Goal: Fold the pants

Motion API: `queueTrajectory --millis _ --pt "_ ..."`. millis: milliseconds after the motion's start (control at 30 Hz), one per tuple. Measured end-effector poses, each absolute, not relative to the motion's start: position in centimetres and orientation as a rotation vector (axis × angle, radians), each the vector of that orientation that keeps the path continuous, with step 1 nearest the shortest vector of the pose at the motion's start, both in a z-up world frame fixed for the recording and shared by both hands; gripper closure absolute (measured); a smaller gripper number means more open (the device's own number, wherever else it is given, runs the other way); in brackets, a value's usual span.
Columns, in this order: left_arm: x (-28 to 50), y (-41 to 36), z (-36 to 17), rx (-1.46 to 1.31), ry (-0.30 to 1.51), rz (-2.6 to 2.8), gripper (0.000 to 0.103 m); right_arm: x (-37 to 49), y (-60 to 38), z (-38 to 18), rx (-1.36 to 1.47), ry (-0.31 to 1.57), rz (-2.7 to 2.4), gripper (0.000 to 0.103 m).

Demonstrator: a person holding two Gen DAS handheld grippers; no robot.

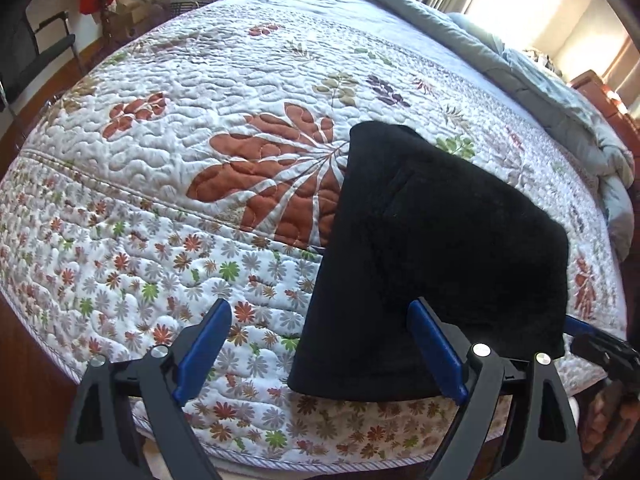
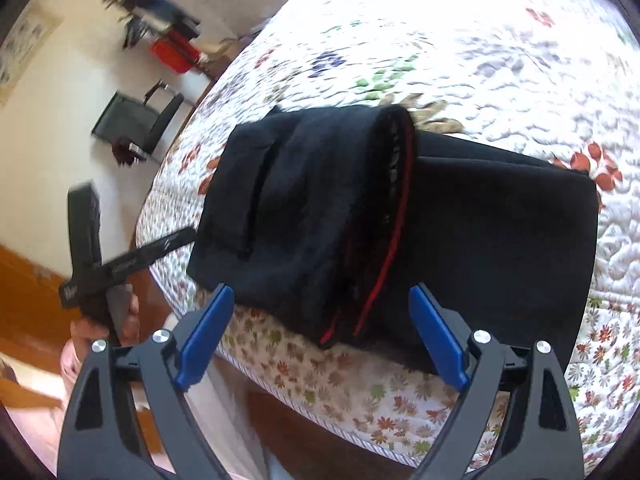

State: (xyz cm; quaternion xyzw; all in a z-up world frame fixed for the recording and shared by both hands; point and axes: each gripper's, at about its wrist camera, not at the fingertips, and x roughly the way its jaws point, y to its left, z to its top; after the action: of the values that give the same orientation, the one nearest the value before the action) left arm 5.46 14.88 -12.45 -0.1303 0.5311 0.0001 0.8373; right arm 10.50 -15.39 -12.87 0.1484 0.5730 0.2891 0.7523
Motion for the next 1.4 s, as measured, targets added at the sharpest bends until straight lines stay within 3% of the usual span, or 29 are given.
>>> queueTrajectory --millis 267,367,433,500,533,1067,1400 --pt "4.9 15.9 -11.8 -0.321 1.113 0.006 0.011 13.8 -16.3 -18.1 0.594 1.343 0.685 0.013" --pt "4.8 16.3 -11.8 -0.336 1.117 0.013 0.011 14.4 -15.0 -18.4 0.633 1.324 0.744 0.018" --pt "4.8 16.3 -11.9 -0.341 1.126 0.017 0.011 14.6 -14.0 -18.5 0.651 1.324 0.795 0.041" --pt "4.8 16.3 -11.9 -0.342 1.129 0.018 0.011 14.8 -13.6 -18.7 0.651 1.34 0.793 0.075" --pt "4.8 16.2 -11.9 -0.339 1.129 0.019 0.011 14.8 -13.6 -18.3 0.642 1.332 0.798 0.08" --pt "5.3 13.7 -10.7 -0.317 1.127 -0.027 0.011 12.1 -19.2 -8.2 0.545 1.096 0.797 0.084" --pt "5.7 11.1 -11.3 -0.293 1.148 -0.069 0.011 9.9 -27.1 -7.8 0.578 1.068 0.689 0.084"
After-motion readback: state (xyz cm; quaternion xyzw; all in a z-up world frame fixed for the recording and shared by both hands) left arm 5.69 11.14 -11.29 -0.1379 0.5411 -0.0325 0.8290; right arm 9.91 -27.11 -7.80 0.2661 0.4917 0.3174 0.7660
